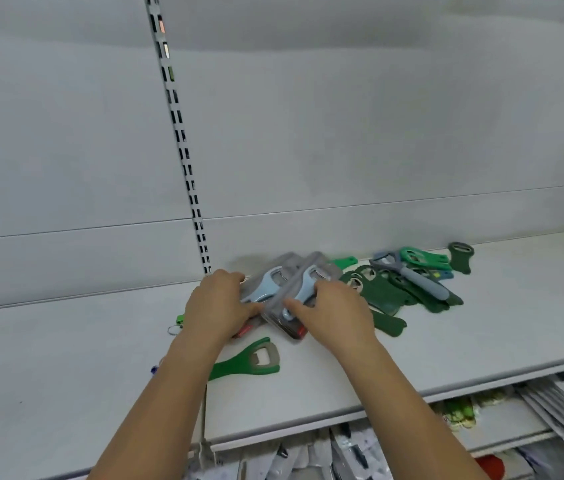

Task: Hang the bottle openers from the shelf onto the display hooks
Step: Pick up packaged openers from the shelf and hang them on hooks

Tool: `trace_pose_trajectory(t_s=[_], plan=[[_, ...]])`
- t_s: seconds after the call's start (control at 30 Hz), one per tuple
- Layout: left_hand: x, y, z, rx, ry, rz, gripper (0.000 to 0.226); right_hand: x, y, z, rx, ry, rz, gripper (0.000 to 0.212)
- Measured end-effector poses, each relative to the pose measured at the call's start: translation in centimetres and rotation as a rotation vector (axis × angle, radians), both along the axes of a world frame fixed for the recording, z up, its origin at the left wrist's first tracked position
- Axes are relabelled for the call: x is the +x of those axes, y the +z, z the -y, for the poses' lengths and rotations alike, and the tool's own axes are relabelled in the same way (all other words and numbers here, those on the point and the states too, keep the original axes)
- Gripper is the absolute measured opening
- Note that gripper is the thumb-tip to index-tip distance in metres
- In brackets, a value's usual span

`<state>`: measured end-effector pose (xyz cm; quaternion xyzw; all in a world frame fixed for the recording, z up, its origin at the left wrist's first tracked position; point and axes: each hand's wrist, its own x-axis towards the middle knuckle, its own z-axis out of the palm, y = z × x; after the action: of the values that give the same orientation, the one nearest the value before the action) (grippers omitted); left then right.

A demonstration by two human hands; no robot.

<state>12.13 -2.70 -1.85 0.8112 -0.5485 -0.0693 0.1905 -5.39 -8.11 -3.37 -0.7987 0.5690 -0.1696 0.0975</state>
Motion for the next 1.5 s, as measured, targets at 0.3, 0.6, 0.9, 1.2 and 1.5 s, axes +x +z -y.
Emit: trace_pose_trajectory(t_s=[0.3,0.6,0.9,1.2,1.5], plan=[[2.4,0.9,-1.1,0.004,0.044,-0.199,0.058,0.3,2.0,-0.3,0.419,0.049,0.237,0.071],[5.7,1.4,-2.9,0.030,0.089,-0.207,0.053,0.8,2.5,-0.1,0.493,0.041,0.087,0.076],[6.8,1.2,-4.2,-0.153,0.099,-0.375,0.052,2.9,1.8,0.0,0.385,-0.022,0.001,0.081],[6.8,1.2,-5.3,-0.316,0.065,-0.549,0.044,3.2,2.7,0.1,0.361,0.018,0.064,0.075],[5.9,1.2,-5.3,-0.342,0.044,-0.562,0.041,3.2,3.4,-0.3,0.392,-0.002,-0.078,0.049]])
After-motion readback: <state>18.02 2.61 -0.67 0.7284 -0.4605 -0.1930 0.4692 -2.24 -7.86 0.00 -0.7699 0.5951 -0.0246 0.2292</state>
